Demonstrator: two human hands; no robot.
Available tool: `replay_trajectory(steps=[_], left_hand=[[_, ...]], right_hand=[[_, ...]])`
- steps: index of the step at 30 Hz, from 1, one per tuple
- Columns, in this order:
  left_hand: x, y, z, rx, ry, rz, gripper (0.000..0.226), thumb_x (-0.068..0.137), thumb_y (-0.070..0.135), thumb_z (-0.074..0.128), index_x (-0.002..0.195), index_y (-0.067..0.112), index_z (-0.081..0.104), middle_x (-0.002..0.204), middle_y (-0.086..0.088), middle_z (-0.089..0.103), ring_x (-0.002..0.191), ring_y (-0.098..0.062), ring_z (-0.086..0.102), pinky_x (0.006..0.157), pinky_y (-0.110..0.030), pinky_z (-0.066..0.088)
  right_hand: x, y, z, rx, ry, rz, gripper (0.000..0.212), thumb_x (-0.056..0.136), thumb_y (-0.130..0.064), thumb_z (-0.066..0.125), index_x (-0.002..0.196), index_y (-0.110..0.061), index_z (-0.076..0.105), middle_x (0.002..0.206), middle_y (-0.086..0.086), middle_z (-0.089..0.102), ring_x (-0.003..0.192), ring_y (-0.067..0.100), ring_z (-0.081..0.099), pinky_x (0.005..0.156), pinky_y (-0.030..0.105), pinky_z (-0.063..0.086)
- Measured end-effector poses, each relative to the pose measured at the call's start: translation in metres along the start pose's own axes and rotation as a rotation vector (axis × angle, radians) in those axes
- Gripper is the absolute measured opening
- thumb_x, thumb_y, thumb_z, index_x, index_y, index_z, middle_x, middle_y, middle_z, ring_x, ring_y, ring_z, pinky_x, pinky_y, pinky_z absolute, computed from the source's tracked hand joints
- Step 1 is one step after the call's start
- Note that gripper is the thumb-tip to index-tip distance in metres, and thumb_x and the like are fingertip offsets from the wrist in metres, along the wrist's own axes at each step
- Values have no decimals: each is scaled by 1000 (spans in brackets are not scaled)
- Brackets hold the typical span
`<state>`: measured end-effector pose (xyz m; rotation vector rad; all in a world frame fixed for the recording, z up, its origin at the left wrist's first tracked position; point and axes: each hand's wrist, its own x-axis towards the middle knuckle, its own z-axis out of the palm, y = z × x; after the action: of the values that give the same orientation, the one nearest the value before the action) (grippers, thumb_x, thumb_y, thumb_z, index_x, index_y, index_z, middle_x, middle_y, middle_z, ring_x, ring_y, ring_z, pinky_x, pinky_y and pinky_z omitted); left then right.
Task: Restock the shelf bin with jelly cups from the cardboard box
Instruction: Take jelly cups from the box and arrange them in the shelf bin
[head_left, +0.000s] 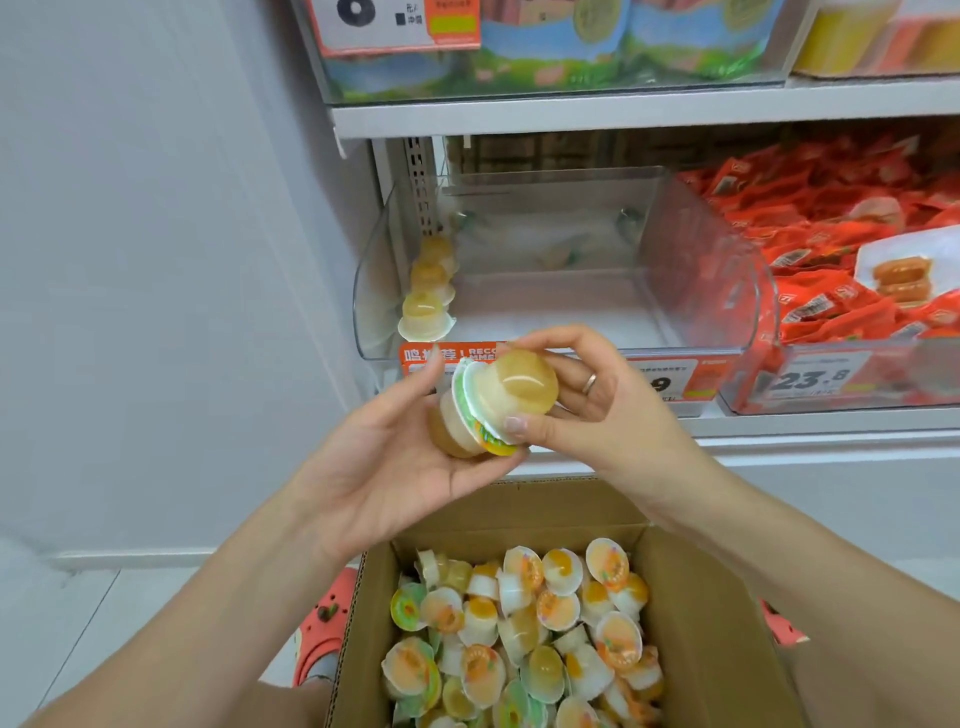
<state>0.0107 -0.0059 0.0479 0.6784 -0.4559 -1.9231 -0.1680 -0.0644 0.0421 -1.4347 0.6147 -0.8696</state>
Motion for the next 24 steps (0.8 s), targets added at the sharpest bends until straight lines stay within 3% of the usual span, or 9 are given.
replay_trajectory(steps=[3, 8, 10, 13, 16, 21, 24], left_hand=[[0, -1, 0, 38, -39, 63, 61, 63, 8, 84, 119, -3, 63, 133, -23, 54, 124, -34, 52, 95, -46, 50], [2, -11, 6, 31, 99, 73, 69, 49, 14, 92, 113, 3, 67, 125, -22, 61, 107, -34, 64, 77, -39, 58], [2, -14, 9, 52, 167, 85, 58, 52, 19, 90, 106, 6, 70, 119, -20, 64, 100, -33, 67, 72, -37, 59], [0, -14, 12, 111, 238, 106, 27, 69, 23, 76, 91, 9, 76, 111, -18, 68, 93, -29, 70, 72, -35, 60], [-1, -16, 12, 121, 237, 106, 30, 69, 23, 65, 93, 8, 74, 109, -18, 69, 89, -28, 70, 71, -35, 60], [-2, -19, 10, 158, 238, 86, 32, 68, 28, 65, 94, 11, 74, 102, -18, 70, 82, -30, 71, 68, -32, 61], [-4, -13, 7, 230, 170, 41, 34, 66, 28, 75, 96, 12, 75, 104, -14, 71, 88, -25, 71, 68, -29, 60]], right_hand=[[2, -1, 2, -1, -4, -28, 47, 70, 1, 74, 108, -17, 56, 113, 4, 68, 102, 12, 66, 85, 27, 55], [1, 4, 4, 57, -43, -46, 47, 66, -6, 73, 108, -16, 54, 108, 6, 68, 97, 14, 67, 83, 25, 53], [1, 6, 5, 51, -54, -54, 46, 68, -7, 73, 108, -16, 52, 105, 5, 67, 95, 12, 66, 82, 24, 53], [1, 9, 4, -58, -81, -86, 44, 74, -12, 75, 110, -17, 49, 109, 2, 66, 102, 12, 64, 94, 26, 49], [-2, 10, 3, -183, -120, -95, 52, 72, -15, 75, 117, -18, 49, 119, 1, 61, 110, 10, 60, 97, 25, 46], [-3, 10, 0, -373, -167, -87, 64, 69, -15, 82, 125, -22, 52, 118, -10, 59, 109, 7, 59, 97, 22, 46], [-4, 9, -2, -490, -137, -126, 63, 65, -30, 83, 122, -30, 54, 114, -16, 60, 107, 5, 59, 96, 22, 47]])
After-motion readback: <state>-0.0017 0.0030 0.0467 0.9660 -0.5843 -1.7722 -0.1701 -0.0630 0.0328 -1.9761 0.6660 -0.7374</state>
